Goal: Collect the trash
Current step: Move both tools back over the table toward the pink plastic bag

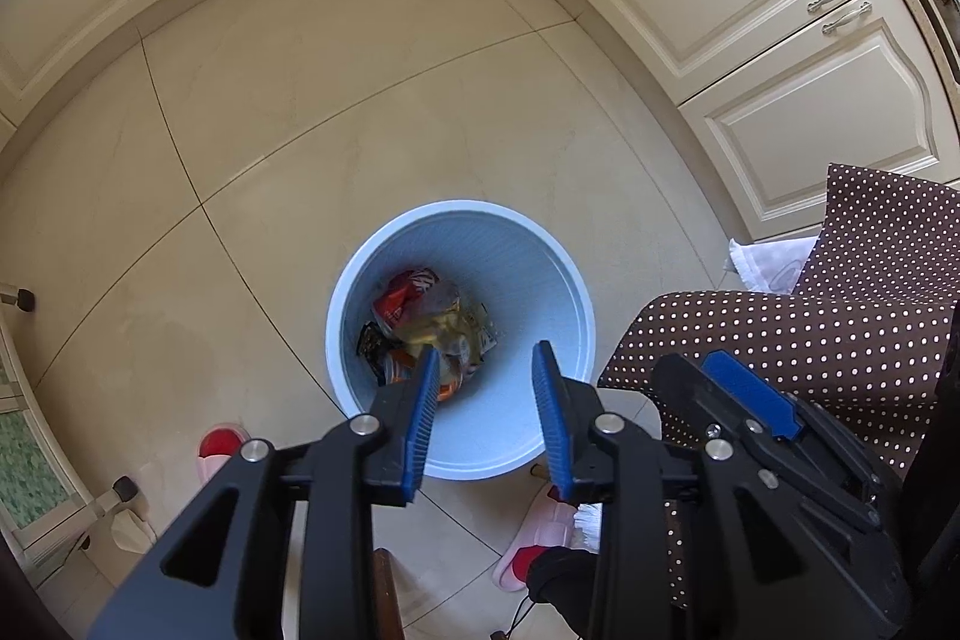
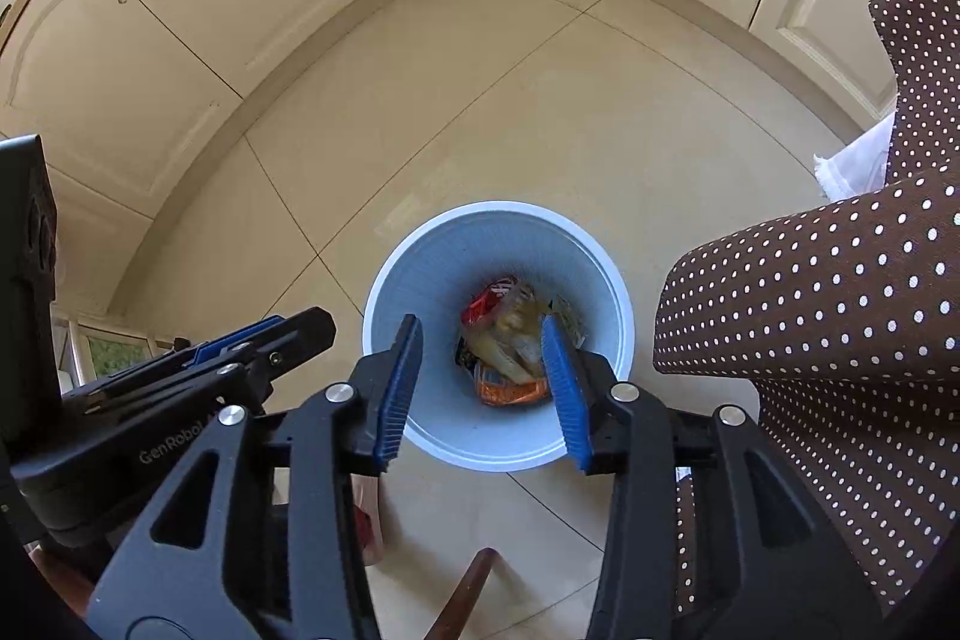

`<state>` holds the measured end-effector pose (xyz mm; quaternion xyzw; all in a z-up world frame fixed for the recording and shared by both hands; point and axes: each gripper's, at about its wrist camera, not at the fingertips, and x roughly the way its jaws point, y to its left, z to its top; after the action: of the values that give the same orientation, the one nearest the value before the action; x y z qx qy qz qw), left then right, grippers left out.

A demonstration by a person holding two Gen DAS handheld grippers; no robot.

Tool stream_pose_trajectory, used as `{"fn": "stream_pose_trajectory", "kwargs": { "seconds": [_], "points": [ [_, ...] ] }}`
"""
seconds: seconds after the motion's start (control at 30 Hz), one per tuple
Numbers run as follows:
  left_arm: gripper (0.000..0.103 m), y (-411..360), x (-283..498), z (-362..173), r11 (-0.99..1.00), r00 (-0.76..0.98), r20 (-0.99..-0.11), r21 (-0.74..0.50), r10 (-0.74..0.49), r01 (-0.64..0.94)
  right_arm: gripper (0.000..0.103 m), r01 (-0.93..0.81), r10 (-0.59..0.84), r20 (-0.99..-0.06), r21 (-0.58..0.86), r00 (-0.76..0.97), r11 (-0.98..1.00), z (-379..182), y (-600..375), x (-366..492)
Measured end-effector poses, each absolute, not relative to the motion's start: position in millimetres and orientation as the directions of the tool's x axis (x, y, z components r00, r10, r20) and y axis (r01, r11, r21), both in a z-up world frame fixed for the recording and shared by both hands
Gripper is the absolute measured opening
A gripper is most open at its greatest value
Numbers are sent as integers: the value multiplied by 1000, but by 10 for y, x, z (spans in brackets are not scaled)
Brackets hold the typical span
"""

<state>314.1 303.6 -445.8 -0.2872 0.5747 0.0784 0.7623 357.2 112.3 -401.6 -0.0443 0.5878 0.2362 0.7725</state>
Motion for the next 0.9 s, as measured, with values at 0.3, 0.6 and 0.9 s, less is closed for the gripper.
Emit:
{"fn": "stream_pose_trajectory", "kwargs": {
  "seconds": [0.3,0.6,0.9],
  "points": [
    [32,2977,3010,-4092,832,386,-903,-357,-190,-424,42,-425,328,-908,197,260,883,-3635,1000,3508],
    [32,2594,2768,-3096,877,529,-832,-370,-166,-307,42,-426,371,-821,177,434,887,-2613,544,3219],
    [37,1693,2559,-1890,933,672,-718,-342,-181,-114,45,-360,378,-665,173,644,917,-1485,-428,2737]
  ]
}}
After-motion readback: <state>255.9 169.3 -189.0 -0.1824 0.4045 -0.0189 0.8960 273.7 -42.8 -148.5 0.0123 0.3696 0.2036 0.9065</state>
